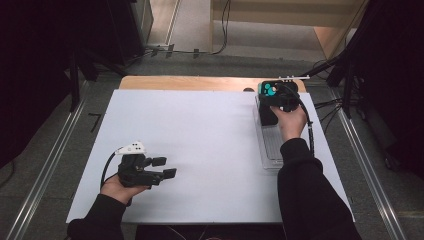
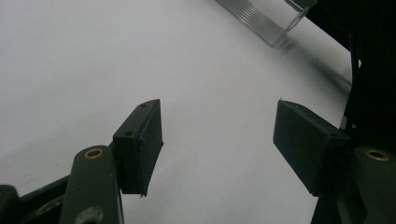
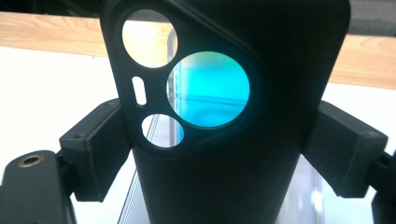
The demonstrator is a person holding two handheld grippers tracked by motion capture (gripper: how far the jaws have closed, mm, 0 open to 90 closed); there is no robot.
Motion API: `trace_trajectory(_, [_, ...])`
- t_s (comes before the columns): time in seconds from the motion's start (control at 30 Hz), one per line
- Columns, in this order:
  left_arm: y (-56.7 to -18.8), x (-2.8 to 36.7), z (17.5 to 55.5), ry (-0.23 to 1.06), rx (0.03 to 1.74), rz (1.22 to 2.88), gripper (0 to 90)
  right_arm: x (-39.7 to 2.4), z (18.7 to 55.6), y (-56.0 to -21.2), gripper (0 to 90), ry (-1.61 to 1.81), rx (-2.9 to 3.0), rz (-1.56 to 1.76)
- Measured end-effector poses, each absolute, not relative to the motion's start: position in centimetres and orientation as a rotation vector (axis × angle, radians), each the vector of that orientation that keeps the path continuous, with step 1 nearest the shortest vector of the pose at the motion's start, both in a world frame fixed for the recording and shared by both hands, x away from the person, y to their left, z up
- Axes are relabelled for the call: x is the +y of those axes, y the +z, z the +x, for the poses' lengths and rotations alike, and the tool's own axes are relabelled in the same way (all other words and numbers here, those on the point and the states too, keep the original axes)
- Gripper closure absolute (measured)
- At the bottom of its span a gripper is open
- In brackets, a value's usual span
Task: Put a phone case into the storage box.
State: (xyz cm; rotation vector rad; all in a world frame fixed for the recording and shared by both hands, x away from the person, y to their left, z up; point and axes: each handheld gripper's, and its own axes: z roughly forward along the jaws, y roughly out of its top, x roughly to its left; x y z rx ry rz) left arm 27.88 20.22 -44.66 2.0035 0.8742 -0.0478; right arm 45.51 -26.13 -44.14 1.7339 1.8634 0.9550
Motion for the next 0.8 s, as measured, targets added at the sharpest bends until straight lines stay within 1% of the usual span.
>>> trace_trajectory(0.27, [-44.9,20.0,28.0,-0.058,0.876,2.001,33.4,-25.9,46.6,-45.3,9.5,0.954,1.851,1.731])
trace_trajectory(0.4, [-45.2,20.2,28.4,-0.074,0.887,1.994,33.4,-25.9,46.7,-45.2,8.5,0.951,1.871,1.727])
trace_trajectory(0.43, [-45.2,20.2,28.5,-0.074,0.893,1.992,33.4,-26.0,46.7,-45.2,7.4,0.947,1.876,1.729])
trace_trajectory(0.47, [-45.3,20.3,28.5,-0.075,0.895,1.994,33.4,-26.1,46.6,-45.1,3.1,0.954,1.879,1.734])
trace_trajectory(0.5, [-45.3,20.3,28.6,-0.072,0.894,1.997,33.4,-26.1,46.5,-44.9,0.4,0.957,1.878,1.739])
trace_trajectory(0.8, [-45.1,20.4,28.6,-0.064,0.896,1.995,33.4,-25.2,43.8,-41.5,0.6,1.007,1.937,1.644])
